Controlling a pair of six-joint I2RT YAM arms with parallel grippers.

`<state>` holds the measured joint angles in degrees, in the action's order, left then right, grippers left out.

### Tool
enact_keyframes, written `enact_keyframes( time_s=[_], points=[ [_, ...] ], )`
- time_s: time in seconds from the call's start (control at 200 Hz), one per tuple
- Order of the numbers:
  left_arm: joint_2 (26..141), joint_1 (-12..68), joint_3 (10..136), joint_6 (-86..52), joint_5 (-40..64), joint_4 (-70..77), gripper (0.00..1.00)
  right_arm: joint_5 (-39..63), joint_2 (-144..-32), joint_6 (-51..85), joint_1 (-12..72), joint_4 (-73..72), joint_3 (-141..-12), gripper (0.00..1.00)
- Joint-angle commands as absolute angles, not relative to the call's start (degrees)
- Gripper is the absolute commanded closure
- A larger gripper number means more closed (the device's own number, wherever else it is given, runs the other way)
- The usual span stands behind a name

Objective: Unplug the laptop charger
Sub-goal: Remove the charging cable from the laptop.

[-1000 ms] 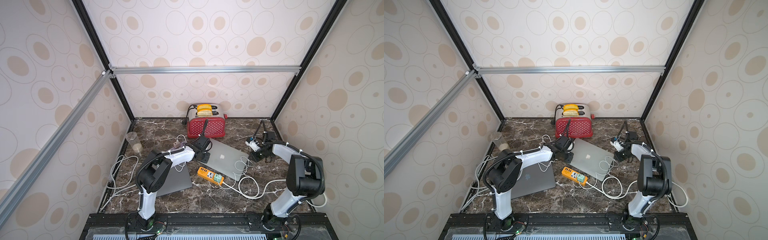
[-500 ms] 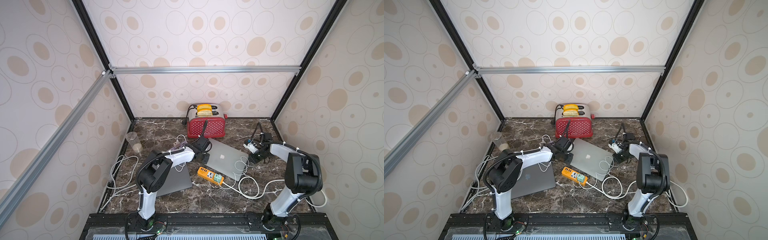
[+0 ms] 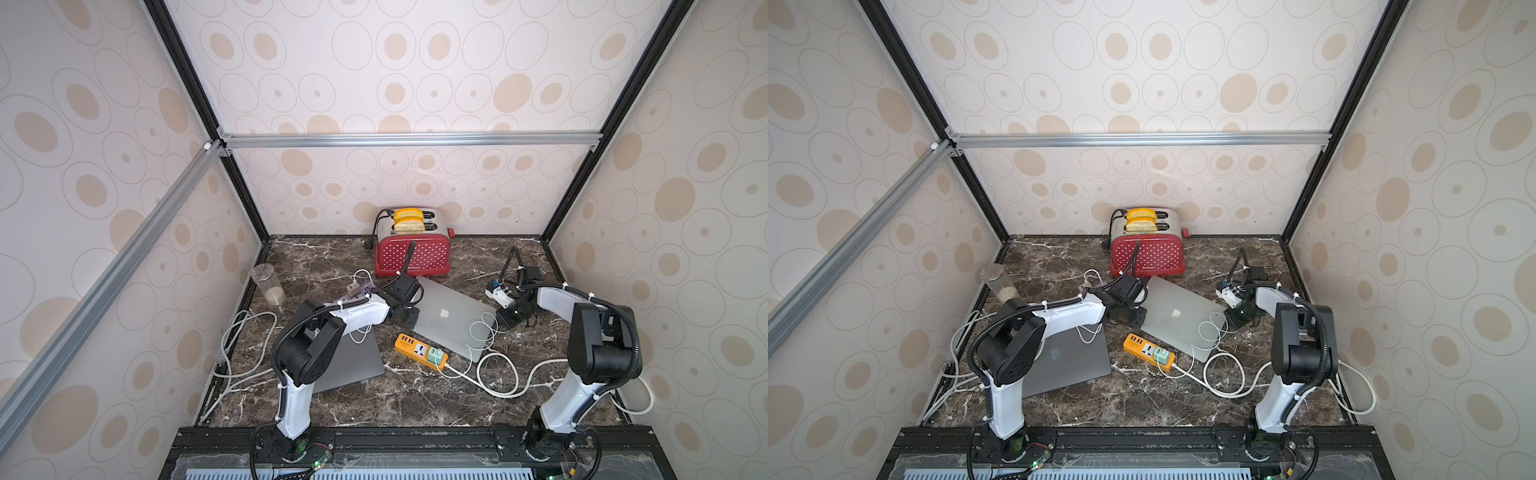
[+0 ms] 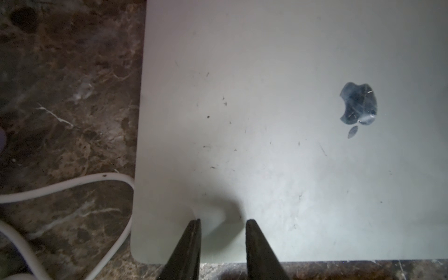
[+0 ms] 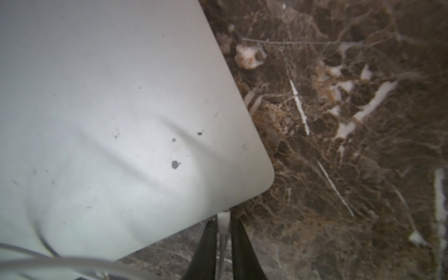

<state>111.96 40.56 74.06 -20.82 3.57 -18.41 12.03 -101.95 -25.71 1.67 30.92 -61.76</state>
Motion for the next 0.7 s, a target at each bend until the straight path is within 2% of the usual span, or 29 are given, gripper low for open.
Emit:
enact_keyframes(
  time_s=[0.0,0.696],
  points=[
    [113.1,41.0,73.7,-21.9,3.7,-18.1,0.67,11.8,-103.2,-27.3,2.4,32.5,-63.0,0.86],
    [114.3,41.0,74.8,-22.5,4.3,-20.5,0.67,2.3,-100.0,-29.1,3.6,34.2,-61.5,0.94]
  ],
)
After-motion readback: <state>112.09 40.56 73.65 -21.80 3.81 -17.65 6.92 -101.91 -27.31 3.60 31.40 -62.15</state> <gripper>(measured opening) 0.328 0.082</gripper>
